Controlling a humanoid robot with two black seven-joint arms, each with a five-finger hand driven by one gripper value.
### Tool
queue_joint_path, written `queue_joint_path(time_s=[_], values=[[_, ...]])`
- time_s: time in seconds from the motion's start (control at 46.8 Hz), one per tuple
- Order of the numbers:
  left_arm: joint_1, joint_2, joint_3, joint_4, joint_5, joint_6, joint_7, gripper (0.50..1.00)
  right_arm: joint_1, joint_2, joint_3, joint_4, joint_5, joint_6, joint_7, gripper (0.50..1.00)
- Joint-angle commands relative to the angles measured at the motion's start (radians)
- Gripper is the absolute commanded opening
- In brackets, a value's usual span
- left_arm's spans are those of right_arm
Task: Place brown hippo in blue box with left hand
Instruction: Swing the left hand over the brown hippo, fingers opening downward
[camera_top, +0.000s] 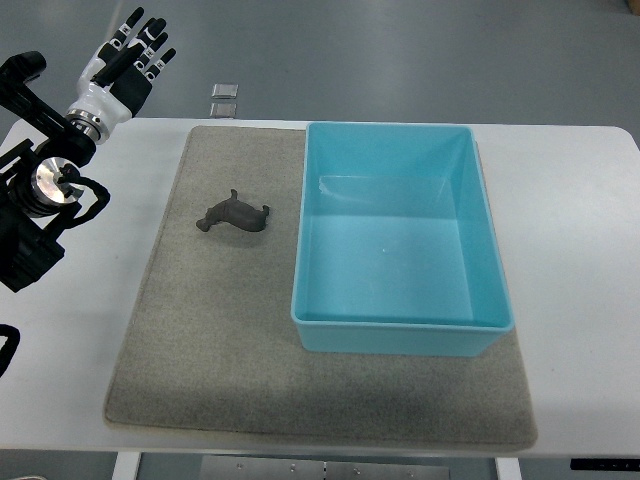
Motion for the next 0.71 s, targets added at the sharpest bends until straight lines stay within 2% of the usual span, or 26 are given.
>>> queue_joint_path(time_s=[0.0, 0.321, 0.684], values=[[-0.005, 0.003, 0.011, -0.001, 0.052, -0.002, 0.0, 0.994, 0.0, 0.0, 0.0, 0.0, 0.0, 0.0, 0.0, 0.936], [-0.037, 0.051, 0.014, -0.047, 0.33, -0.022, 0.002, 0.994, 0.0, 0.0, 0.0, 0.0, 0.0, 0.0, 0.0, 0.936], [-0.063, 0.112, 0.146, -0.153, 0.635, -0.082, 0.005, 0.994, 0.0, 0.0, 0.0, 0.0, 0.0, 0.0, 0.0, 0.936]])
